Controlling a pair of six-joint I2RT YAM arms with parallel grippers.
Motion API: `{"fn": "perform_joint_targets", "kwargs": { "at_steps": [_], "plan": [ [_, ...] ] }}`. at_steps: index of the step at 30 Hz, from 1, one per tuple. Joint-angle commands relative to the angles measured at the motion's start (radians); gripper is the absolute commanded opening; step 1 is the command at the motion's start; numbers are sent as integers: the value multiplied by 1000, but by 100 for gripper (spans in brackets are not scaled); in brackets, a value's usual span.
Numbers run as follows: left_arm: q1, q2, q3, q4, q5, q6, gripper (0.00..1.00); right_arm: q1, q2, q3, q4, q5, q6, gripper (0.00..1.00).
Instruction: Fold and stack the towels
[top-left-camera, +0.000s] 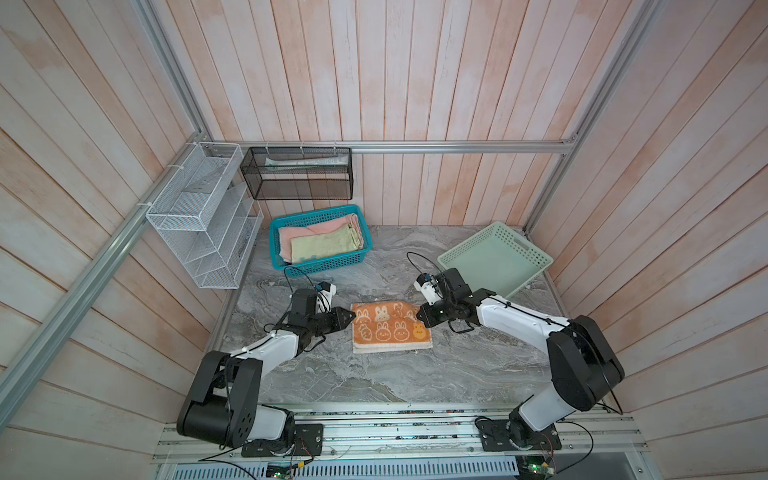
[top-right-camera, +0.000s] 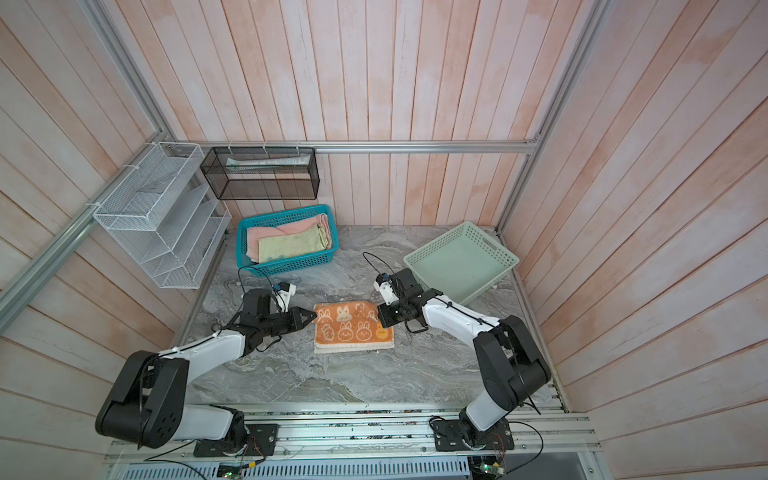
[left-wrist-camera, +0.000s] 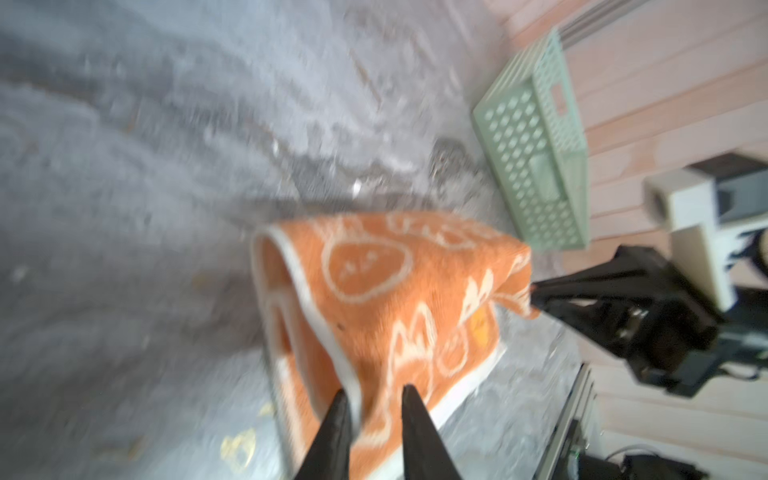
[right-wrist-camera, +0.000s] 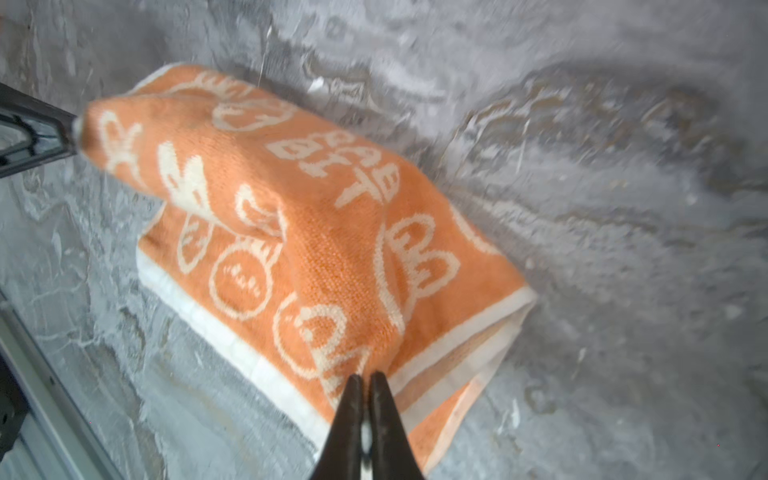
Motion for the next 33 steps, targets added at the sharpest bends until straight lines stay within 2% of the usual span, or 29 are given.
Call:
{"fn": "perform_joint_targets", "kwargs": {
  "at_steps": [1,5,8,10,13,16,19,23,33],
  "plan": [
    [5,-146,-115,1,-106,-34,36,-3,-137,-62,-13,86,57,28],
    [11,-295,-169,-73,-163,-66,38,-13,-254,-143,0,197,124,38],
    [14,-312,-161,-88,-150,-113,40,-43,-282,-154,-4,177,201,41],
    [16,-262,-114,-100,-106,-130,43,-55,-266,-151,11,87,232,44],
    [23,-140,-4,-181,-74,-108,46,-56,-208,-134,9,11,237,46],
    [25,-37,39,-140,-3,-136,46,-51,-128,-123,24,-71,248,46],
    [25,31,46,-77,19,-162,46,-44,-61,-145,82,-69,235,46],
    [25,105,73,-50,37,-160,46,-45,36,-93,43,-39,210,46],
    [21,233,98,52,89,-174,43,-44,120,-13,27,-34,158,41]
  ]
}}
